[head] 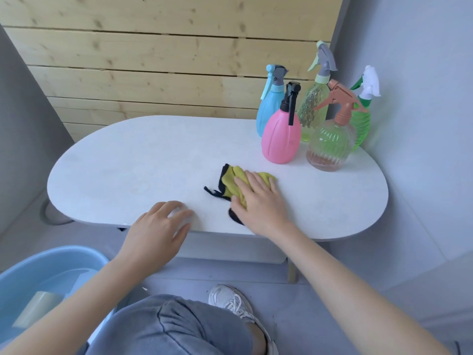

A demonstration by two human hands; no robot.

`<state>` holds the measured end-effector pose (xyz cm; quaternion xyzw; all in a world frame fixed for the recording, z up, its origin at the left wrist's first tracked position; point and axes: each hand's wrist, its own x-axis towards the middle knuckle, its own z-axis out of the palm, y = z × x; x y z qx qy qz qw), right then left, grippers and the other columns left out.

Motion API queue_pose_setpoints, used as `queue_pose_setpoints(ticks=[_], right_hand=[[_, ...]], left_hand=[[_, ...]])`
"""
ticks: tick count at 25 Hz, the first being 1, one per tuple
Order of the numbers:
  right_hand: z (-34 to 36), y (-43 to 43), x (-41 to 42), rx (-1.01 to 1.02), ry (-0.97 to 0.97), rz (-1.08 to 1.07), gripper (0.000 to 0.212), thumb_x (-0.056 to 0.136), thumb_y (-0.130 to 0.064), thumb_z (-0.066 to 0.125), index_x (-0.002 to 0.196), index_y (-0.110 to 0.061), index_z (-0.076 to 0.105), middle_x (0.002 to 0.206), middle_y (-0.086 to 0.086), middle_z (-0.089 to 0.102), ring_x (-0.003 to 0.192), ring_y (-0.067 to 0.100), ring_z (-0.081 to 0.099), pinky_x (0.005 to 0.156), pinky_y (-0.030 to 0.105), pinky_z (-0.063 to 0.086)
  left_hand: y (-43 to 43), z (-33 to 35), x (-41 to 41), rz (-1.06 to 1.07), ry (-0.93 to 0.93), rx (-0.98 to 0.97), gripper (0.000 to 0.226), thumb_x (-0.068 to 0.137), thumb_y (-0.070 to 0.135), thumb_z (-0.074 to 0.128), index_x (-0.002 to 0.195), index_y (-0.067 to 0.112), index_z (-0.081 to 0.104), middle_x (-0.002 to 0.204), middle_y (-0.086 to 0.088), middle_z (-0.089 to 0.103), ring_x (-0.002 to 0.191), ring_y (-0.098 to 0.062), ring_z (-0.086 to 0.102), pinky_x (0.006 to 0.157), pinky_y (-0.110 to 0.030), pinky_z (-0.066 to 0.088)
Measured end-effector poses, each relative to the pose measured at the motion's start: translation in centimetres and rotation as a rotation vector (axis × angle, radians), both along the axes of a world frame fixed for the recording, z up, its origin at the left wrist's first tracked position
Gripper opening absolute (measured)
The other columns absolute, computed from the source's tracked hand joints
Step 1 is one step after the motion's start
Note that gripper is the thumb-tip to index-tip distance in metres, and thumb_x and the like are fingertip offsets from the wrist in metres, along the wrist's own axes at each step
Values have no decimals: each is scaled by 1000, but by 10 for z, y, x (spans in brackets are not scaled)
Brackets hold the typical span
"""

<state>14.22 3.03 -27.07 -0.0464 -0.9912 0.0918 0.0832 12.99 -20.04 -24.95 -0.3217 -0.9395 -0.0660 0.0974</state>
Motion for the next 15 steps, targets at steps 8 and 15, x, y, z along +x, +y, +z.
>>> queue_pose_setpoints(ticks=[8,15], right_hand=[[1,127,79,2,-57,-384,75,83,-50,10,148,-19,34,158,7,23,146,20,16,119,44,6],[-10,-26,-15,16,54,-118,69,85,-42,20,134,-5,53,144,23,44,135,33,39,113,53,21]], left_hand=[[1,2,-3,-7,16,70,37,84,35,39,90,23,73,92,3,67,74,-23,64,44,-24,42],[0,-3,-2,-1,34,104,33,83,33,42,89,24,73,92,4,68,69,-22,64,41,-25,43]])
